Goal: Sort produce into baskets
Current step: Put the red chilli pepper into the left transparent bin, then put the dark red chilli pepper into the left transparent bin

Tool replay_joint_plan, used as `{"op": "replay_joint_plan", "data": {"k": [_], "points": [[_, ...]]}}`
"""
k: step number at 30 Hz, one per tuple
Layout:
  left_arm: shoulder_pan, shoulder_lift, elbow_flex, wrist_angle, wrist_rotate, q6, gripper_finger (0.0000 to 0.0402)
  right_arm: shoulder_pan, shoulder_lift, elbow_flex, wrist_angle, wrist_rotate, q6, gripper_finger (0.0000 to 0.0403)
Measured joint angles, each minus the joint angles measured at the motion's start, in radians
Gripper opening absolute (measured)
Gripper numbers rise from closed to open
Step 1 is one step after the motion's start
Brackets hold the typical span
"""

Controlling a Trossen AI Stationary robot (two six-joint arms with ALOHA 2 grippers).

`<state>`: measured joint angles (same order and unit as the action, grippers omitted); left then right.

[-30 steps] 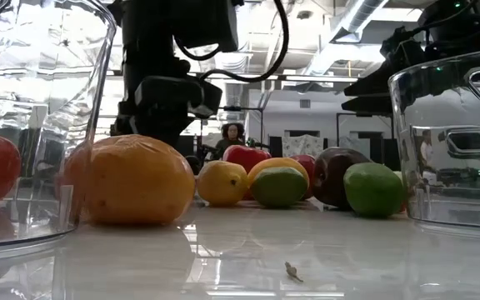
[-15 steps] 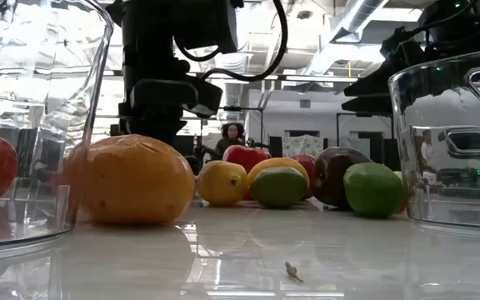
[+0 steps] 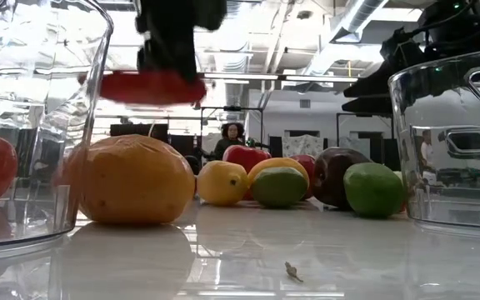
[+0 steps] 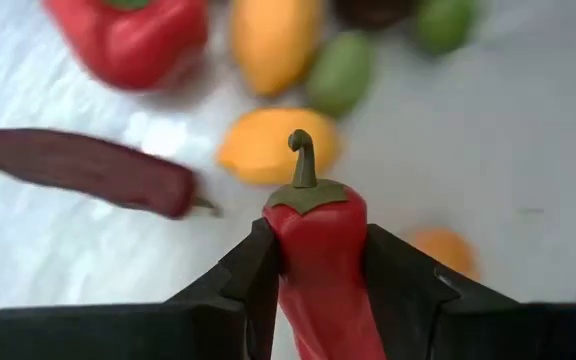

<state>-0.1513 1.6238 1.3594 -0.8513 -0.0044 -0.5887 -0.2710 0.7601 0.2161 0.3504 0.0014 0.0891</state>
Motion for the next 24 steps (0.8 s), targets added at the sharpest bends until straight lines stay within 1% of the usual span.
{"op": "replay_joint_plan", "data": {"k": [4,6,9,14,17,20,24], "points": [[-0.048,-0.084,-0.005,-0.010,0.072,-0.016,0.0114,0.000,0.000,0.000,-0.008,0.000,0.000,0.0352],[-0.085,-0.105,-0.007,-0.044,0.104,-0.019,0.0114,0.000,0.000,0.000,-0.009,0.000,0.000,0.0352],[-0.161,-0.112,-0.008,-0.117,0.087,-0.044,0.0114,0.000,0.000,0.000,-0.007,0.000,0.000,0.0352],[-0.315,-0.098,-0.009,-0.226,0.066,-0.169,0.0114,0.000,0.000,0.000,-0.006,0.000,0.008,0.0352],[-0.377,-0.091,-0.009,-0.229,0.003,-0.273,0.0118,0.000,0.000,0.000,-0.006,0.000,0.008,0.0352],[-0.402,-0.090,-0.009,-0.246,-0.040,-0.346,0.0146,0.000,0.000,0.000,0.000,0.000,0.008,0.0352],[-0.398,-0.090,-0.009,-0.244,-0.060,-0.361,0.0209,0.000,0.000,0.000,0.003,0.000,0.023,0.0352]]}}
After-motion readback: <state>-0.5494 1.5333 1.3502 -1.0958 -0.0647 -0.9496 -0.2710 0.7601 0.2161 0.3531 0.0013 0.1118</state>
